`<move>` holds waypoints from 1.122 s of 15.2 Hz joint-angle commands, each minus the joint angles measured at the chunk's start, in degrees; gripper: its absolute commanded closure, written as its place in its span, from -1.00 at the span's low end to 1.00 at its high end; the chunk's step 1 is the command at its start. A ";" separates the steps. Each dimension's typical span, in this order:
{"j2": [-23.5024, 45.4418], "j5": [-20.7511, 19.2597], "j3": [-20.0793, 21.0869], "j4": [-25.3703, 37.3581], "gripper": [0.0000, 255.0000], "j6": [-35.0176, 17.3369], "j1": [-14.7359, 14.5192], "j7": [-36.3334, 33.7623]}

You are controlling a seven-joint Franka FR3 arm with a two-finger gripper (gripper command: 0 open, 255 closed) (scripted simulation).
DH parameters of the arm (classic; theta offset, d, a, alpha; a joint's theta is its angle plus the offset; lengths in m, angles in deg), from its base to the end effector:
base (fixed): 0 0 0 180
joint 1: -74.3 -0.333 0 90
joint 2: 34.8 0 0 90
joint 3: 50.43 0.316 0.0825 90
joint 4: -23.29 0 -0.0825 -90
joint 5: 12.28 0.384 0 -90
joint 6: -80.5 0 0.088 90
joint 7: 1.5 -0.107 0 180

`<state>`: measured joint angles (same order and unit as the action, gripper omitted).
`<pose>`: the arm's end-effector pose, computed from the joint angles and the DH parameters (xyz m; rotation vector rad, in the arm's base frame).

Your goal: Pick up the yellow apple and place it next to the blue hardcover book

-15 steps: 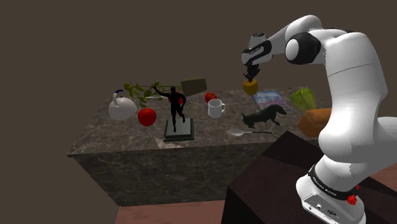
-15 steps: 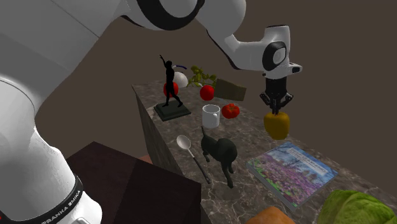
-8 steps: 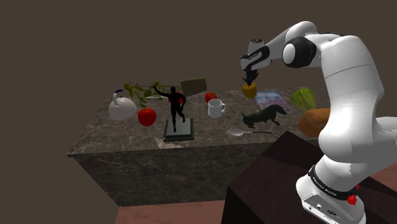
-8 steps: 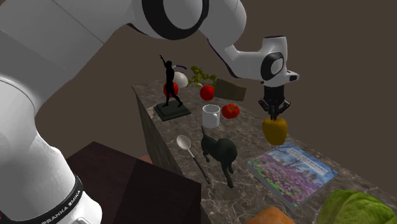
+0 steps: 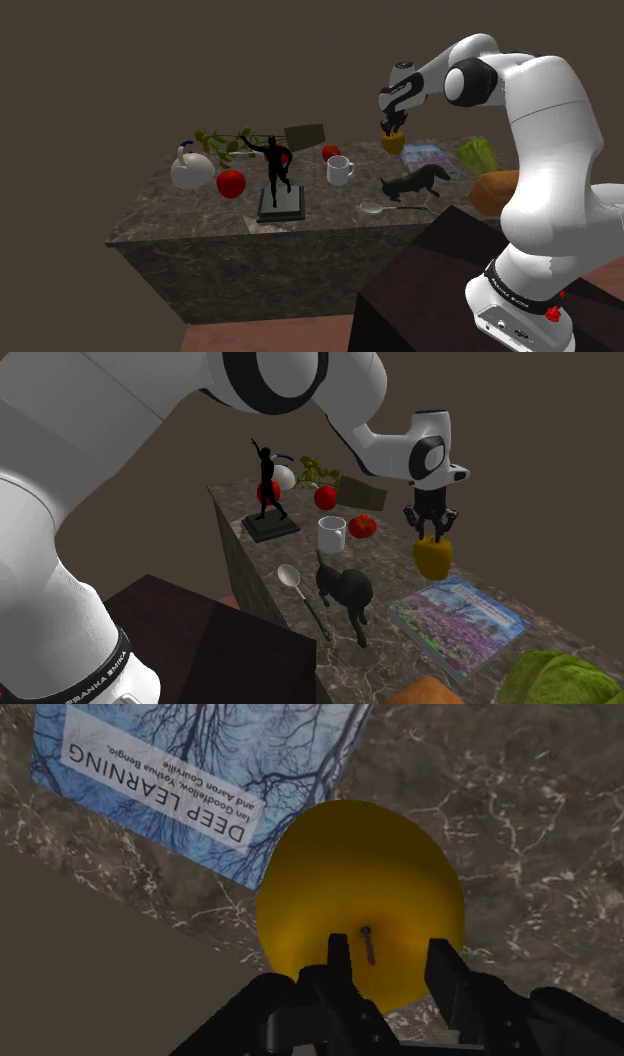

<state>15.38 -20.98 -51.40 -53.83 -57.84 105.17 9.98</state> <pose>0.6451 -0.3979 0.2169 2.9272 -0.3592 0.1966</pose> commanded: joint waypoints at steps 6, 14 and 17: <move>-1.40 -0.01 -0.08 -0.95 -1.00 0.94 -0.03 -0.06; -5.98 0.03 0.04 -3.46 -1.00 3.06 -0.34 -0.11; -5.98 0.03 0.04 -3.46 -1.00 3.06 -0.34 -0.11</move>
